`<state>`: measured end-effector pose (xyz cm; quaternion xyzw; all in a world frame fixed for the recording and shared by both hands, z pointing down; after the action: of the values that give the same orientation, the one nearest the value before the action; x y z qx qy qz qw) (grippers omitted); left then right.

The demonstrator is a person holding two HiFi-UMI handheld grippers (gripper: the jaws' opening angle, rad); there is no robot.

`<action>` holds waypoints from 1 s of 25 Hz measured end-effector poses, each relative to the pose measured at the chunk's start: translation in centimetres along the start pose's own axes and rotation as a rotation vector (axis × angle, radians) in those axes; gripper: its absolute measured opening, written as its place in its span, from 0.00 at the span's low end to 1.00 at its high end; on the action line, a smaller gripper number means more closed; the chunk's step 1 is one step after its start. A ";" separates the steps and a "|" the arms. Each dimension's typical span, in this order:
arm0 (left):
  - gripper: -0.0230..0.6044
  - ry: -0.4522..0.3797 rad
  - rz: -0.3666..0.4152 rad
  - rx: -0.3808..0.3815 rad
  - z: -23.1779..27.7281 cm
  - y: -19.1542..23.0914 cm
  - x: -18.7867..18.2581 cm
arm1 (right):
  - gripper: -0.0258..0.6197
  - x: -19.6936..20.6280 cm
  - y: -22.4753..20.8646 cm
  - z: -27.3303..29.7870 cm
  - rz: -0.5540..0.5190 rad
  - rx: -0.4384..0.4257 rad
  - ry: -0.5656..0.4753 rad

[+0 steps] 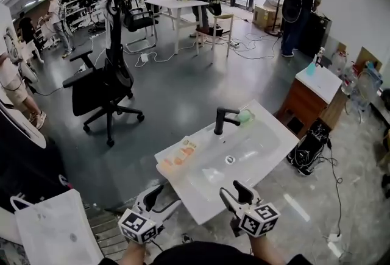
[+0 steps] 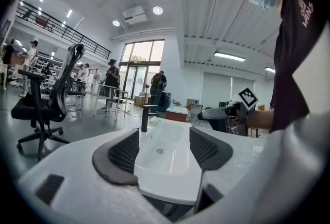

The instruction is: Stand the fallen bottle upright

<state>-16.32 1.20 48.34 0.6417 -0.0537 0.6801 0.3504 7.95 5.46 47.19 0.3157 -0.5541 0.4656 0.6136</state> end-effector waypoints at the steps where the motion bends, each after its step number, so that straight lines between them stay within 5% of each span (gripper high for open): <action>1: 0.53 0.004 -0.002 0.012 0.1 0.8 -0.1 | 0.40 0.0 0.1 0.6 -0.002 0.013 0.000; 11: 0.53 0.011 -0.027 0.026 2.9 6.3 -0.2 | 0.40 0.5 -0.5 5.6 -0.019 0.065 0.027; 20: 0.56 0.114 0.064 -0.136 7.8 9.1 -0.2 | 0.40 1.7 -6.1 11.9 0.056 -0.028 0.079; 25: 0.59 0.199 0.039 -0.219 11.2 10.1 0.9 | 0.40 3.1 -9.8 16.1 0.197 -0.078 0.093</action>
<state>-12.45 -11.82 54.83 0.5279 -0.1050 0.7373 0.4083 10.59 -11.99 54.42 0.2137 -0.5711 0.5156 0.6019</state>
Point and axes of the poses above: the fingertips, and each gripper's own axes: z forward along the fingers, y to its left, x out of its underside, the point moved 5 cm from there along -z, backward along the fingers, and after that the axes turned 14 degrees about -z, right-handed, at the moved point
